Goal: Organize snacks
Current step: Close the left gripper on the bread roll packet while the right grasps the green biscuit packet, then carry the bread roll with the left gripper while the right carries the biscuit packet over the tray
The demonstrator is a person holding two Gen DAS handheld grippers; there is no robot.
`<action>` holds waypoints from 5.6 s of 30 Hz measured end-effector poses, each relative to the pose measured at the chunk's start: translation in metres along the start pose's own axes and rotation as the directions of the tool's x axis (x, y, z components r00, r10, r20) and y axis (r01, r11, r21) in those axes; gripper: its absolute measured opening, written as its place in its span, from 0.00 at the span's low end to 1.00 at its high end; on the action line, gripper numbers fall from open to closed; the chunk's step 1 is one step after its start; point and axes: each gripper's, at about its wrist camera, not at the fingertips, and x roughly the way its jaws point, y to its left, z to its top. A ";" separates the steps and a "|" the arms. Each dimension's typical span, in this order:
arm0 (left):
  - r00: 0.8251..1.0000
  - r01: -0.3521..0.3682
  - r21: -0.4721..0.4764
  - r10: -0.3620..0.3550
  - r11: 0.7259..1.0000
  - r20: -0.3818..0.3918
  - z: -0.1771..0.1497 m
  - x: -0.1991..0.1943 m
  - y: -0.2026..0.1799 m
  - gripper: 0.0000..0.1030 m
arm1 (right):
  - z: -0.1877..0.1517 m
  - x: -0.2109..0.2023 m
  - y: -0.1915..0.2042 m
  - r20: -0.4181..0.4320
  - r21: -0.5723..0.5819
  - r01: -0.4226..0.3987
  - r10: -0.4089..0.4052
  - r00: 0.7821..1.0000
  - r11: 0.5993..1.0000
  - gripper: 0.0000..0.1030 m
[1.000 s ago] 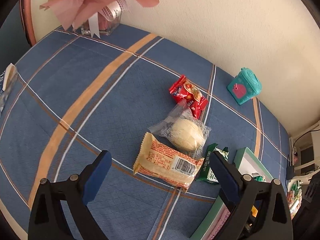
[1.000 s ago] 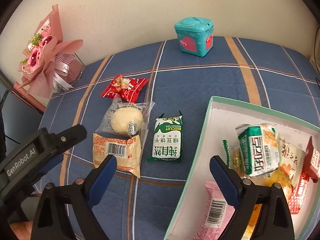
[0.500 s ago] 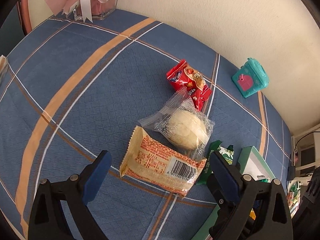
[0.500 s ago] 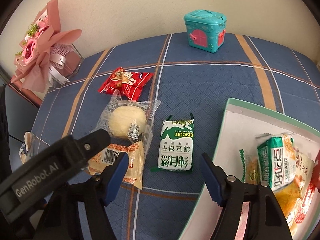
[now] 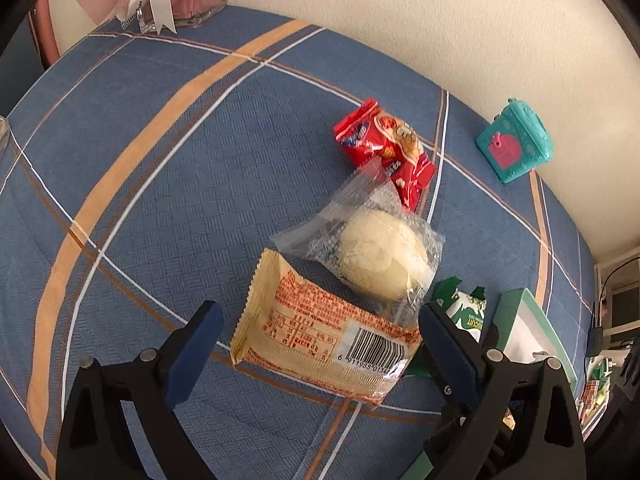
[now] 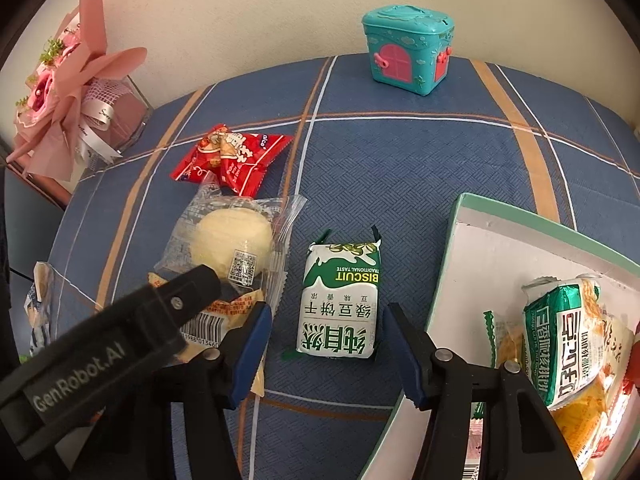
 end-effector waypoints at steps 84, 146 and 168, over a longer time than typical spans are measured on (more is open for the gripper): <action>0.998 0.053 -0.149 -0.059 0.987 -0.032 -0.032 -0.009 0.038 0.44 | -0.030 -0.002 0.010 -0.068 -0.091 0.007 -0.013 0.998 0.996 0.41; 0.948 0.317 0.225 -0.312 0.921 -0.061 -0.123 -0.090 -0.147 0.28 | -0.064 -0.156 -0.187 0.044 0.305 0.168 -0.190 0.981 0.937 0.41; 0.968 0.251 0.250 -0.244 0.935 -0.058 -0.125 -0.057 -0.154 0.28 | -0.076 -0.127 -0.208 -0.063 0.320 0.199 -0.189 0.980 0.926 0.41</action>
